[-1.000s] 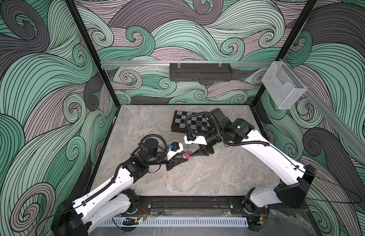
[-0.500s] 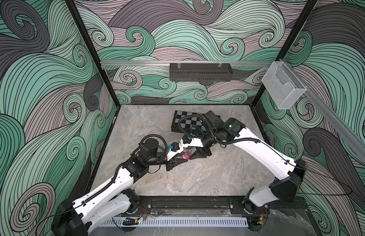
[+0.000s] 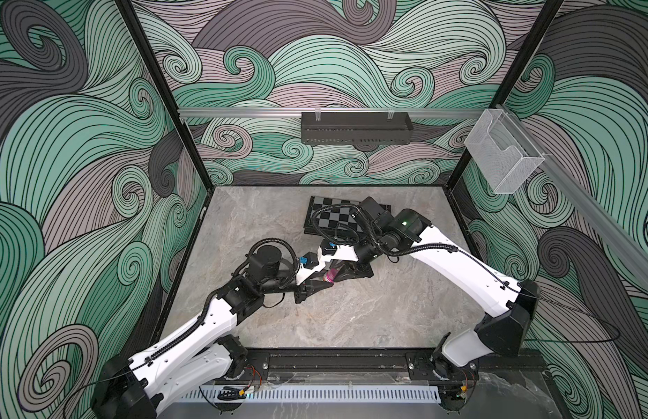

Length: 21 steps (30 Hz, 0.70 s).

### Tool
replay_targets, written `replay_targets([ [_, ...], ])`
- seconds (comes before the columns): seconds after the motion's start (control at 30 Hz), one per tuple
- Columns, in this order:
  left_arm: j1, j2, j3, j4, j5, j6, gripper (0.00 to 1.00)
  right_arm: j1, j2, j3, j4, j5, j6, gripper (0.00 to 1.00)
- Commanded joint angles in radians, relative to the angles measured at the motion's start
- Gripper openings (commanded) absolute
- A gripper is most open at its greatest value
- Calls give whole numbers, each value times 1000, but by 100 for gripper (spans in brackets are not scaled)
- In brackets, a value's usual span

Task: Close the paint jar lid
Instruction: Screw the lid onto the paint jar.

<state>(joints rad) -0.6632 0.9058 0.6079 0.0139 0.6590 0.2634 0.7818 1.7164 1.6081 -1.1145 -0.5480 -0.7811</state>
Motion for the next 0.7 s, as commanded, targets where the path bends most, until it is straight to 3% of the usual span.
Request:
replay_targets([
  [0.0, 4, -15, 55, 0, 1, 26, 7, 14, 40, 27, 10, -14, 31, 30],
  [0.5, 4, -55, 34, 32, -82, 27, 7, 29, 123, 58, 58, -19, 474, 15],
  [0.67, 4, -68, 24, 47, -122, 28, 7, 42, 135, 69, 85, 3, 699, 18],
])
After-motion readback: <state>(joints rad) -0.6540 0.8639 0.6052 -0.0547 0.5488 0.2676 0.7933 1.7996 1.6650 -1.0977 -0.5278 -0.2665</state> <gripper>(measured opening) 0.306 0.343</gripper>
